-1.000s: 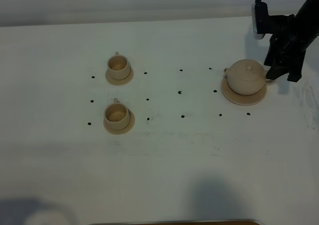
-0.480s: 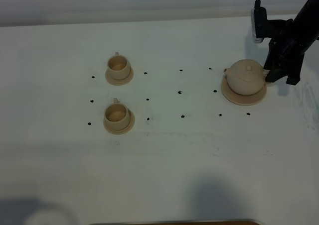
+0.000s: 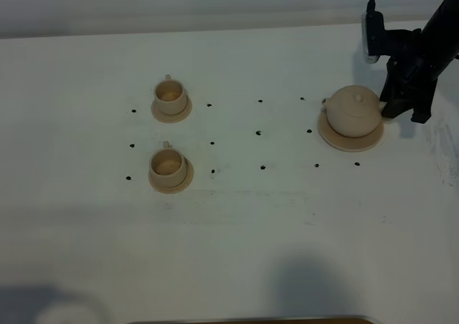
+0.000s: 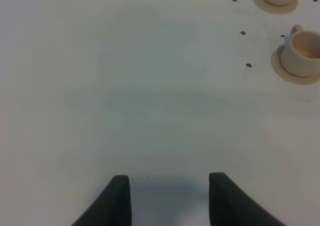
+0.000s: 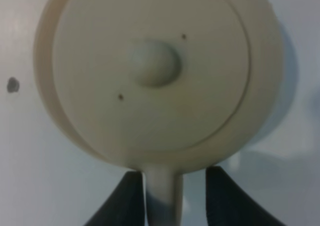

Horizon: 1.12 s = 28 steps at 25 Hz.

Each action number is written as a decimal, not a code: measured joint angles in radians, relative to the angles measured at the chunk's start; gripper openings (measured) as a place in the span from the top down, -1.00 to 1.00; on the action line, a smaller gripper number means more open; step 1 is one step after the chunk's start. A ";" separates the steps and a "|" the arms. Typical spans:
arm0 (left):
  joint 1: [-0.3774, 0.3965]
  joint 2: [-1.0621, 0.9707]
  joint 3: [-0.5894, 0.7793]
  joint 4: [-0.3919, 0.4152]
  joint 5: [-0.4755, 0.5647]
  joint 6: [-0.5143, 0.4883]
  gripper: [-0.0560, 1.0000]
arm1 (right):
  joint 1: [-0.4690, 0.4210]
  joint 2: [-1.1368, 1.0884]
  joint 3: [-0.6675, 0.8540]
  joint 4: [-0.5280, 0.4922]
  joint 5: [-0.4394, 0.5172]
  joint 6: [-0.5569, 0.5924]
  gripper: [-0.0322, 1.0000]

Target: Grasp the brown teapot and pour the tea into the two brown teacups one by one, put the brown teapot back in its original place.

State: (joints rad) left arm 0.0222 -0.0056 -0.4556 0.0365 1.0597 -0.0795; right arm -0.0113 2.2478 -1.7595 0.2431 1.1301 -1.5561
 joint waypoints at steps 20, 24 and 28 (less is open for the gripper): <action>0.000 0.000 0.000 0.000 0.000 0.000 0.08 | -0.002 0.000 0.000 0.026 -0.004 0.000 0.77; 0.000 0.000 0.000 0.000 0.000 0.000 0.08 | -0.002 0.008 0.000 0.070 -0.005 0.000 0.77; 0.000 0.000 0.000 0.000 0.000 0.000 0.08 | -0.002 0.009 0.000 0.080 -0.005 0.000 0.77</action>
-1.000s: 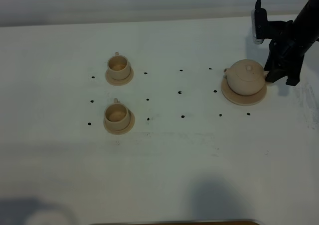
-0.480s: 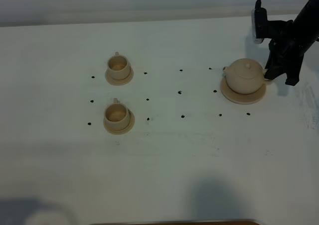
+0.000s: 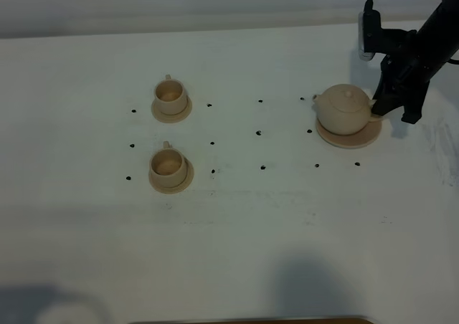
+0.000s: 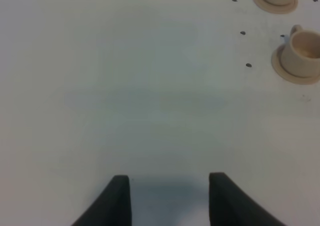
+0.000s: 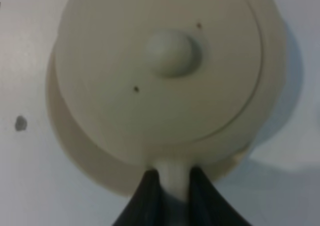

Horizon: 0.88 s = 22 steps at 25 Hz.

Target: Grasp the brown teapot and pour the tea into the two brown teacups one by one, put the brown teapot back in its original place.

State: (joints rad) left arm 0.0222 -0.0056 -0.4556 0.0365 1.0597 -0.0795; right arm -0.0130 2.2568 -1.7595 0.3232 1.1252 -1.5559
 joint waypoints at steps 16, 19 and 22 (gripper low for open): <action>0.000 0.000 0.000 0.000 0.000 0.000 0.08 | 0.002 -0.055 0.002 0.003 0.018 0.030 0.77; 0.000 0.000 0.000 0.000 0.000 0.000 0.08 | 0.005 -0.071 0.002 0.004 0.027 0.065 0.77; 0.000 0.000 0.000 0.000 0.000 0.000 0.08 | 0.015 -0.090 0.002 0.004 0.035 0.124 0.77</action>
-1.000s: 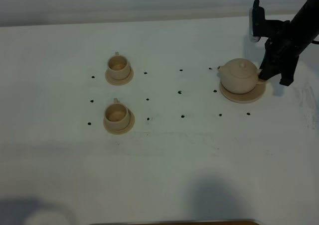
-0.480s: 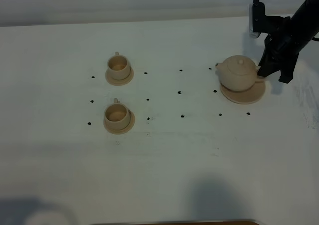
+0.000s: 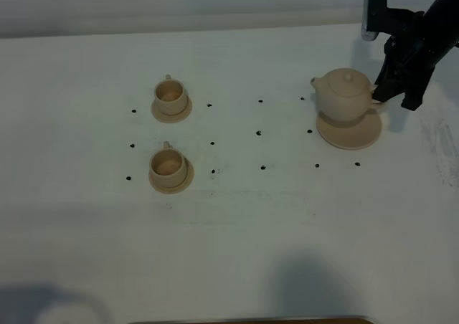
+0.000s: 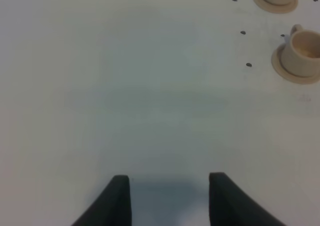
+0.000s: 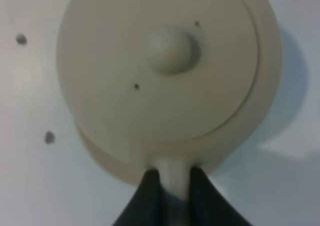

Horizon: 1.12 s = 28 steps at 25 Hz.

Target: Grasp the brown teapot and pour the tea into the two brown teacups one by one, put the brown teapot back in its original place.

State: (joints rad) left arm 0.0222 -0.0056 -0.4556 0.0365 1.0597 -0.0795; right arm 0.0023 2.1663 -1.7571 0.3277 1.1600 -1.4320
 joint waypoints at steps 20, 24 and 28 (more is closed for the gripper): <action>0.000 0.000 0.000 0.000 0.000 0.000 0.08 | 0.155 -0.060 0.001 -0.081 -0.027 0.557 0.77; 0.000 0.000 0.000 0.000 0.000 0.000 0.08 | 0.190 -0.072 0.001 -0.100 -0.025 0.589 0.77; 0.000 0.000 0.000 0.000 0.000 0.000 0.08 | 0.232 -0.072 0.001 -0.132 -0.036 0.600 0.77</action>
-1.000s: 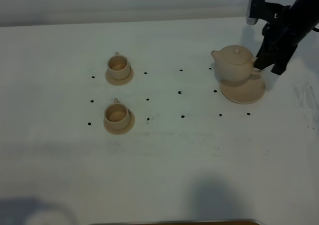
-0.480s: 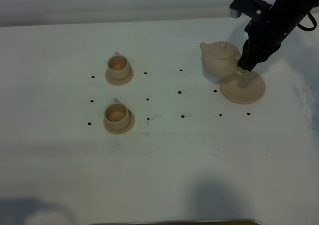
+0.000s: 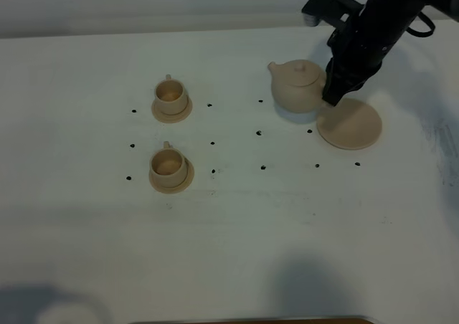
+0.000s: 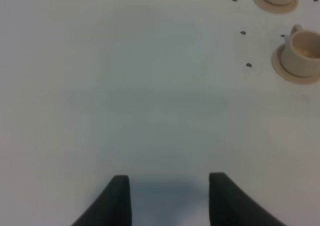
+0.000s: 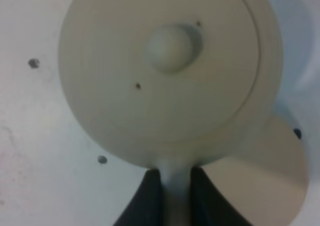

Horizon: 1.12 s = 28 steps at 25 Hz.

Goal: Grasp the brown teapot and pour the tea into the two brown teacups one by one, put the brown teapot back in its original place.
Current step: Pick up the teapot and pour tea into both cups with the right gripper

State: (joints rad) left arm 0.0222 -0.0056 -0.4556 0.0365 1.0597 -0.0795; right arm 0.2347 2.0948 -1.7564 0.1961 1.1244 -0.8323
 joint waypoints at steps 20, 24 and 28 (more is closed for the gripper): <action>0.000 0.000 0.000 0.000 0.000 0.000 0.08 | 0.155 0.034 -0.099 -0.155 -0.042 0.026 0.77; 0.000 0.000 0.000 0.000 0.000 0.000 0.08 | 0.174 0.050 -0.100 -0.176 -0.054 0.053 0.77; 0.000 0.000 0.000 0.000 0.000 0.000 0.08 | 0.186 0.057 -0.103 -0.186 -0.073 0.073 0.77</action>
State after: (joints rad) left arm 0.0222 -0.0056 -0.4556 0.0365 1.0597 -0.0795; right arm 0.4205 2.1516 -1.8593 0.0098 1.0510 -0.7589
